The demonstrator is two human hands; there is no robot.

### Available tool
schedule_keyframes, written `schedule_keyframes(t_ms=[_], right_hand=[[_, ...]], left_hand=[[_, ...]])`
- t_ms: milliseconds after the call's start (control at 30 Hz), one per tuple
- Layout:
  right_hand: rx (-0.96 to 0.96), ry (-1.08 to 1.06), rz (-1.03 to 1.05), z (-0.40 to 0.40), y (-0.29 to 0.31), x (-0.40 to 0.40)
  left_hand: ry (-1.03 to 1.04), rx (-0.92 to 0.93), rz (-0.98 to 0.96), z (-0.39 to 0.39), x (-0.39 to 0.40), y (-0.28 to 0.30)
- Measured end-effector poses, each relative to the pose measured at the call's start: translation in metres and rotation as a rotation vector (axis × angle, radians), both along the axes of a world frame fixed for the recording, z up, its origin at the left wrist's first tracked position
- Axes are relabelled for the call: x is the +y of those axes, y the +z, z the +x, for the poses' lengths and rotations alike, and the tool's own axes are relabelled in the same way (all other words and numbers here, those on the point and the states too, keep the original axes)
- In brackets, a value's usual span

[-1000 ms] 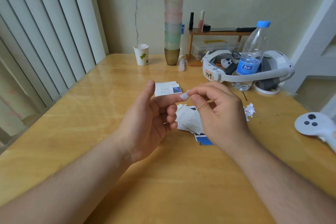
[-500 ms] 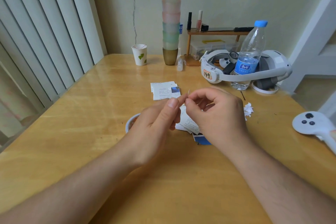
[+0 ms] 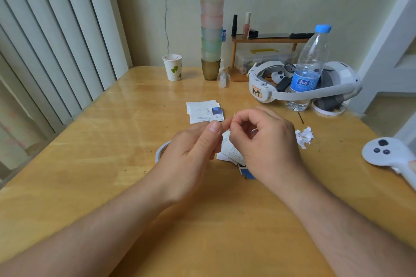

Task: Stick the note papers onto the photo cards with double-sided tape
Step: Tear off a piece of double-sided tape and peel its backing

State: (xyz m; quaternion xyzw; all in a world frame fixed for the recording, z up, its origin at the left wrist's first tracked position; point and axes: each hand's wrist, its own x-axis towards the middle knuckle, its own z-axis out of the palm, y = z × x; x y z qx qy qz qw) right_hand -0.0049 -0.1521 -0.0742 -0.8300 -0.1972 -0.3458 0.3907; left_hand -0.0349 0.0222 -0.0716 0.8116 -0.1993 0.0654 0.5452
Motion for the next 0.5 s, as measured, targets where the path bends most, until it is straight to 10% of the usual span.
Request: schedule_keyframes(t_ms=[500], right_hand=[[0.037, 0.016, 0.067, -0.001, 0.0033, -0.0014]], left_hand=[[-0.002, 0.093, -0.177, -0.0027, -0.0008, 0.0035]])
